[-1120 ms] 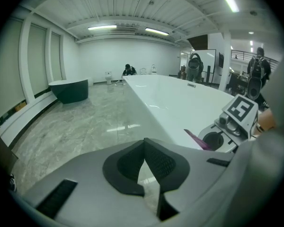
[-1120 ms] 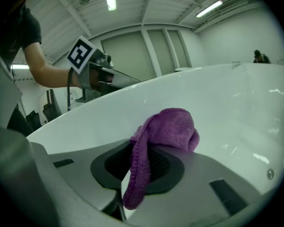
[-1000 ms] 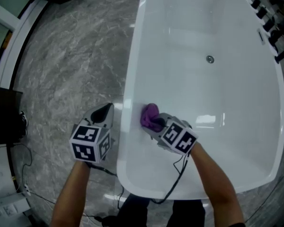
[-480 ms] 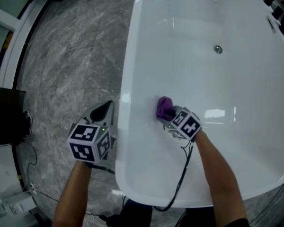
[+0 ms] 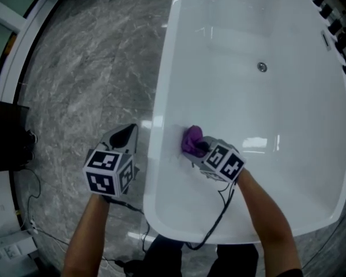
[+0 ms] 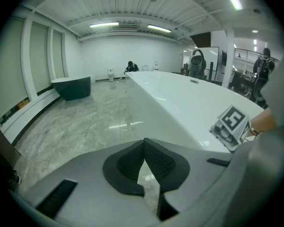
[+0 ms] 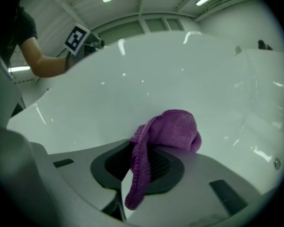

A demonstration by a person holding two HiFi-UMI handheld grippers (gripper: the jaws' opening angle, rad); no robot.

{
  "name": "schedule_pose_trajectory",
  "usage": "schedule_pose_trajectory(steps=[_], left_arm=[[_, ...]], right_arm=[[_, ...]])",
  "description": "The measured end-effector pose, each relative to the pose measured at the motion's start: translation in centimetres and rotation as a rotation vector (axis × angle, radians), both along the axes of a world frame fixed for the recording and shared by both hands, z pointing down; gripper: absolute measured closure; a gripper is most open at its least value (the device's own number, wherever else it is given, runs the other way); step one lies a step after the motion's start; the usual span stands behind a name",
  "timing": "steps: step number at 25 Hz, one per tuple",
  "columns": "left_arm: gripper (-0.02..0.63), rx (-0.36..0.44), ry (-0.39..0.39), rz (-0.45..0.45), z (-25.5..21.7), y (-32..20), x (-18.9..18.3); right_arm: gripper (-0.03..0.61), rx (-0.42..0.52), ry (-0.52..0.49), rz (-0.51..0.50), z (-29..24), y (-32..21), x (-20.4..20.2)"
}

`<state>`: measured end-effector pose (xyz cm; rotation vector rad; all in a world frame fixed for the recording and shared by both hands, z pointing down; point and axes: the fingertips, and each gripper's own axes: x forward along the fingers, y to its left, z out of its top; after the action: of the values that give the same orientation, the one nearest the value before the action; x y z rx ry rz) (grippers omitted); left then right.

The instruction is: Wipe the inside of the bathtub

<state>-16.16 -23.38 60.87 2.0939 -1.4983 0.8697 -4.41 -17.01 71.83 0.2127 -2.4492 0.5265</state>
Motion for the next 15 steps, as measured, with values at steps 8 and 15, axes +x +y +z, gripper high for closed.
schedule_pose_trajectory(steps=[8,15], left_arm=[[0.607,-0.014,-0.017,0.014,-2.3,1.6,-0.1],[0.607,-0.008,-0.041,0.01,-0.7,2.1,-0.6]], right_arm=[[0.518,0.097,-0.045,-0.084,-5.9,3.3,-1.6],[0.518,0.033,0.053,-0.054,3.4,2.4,0.3]])
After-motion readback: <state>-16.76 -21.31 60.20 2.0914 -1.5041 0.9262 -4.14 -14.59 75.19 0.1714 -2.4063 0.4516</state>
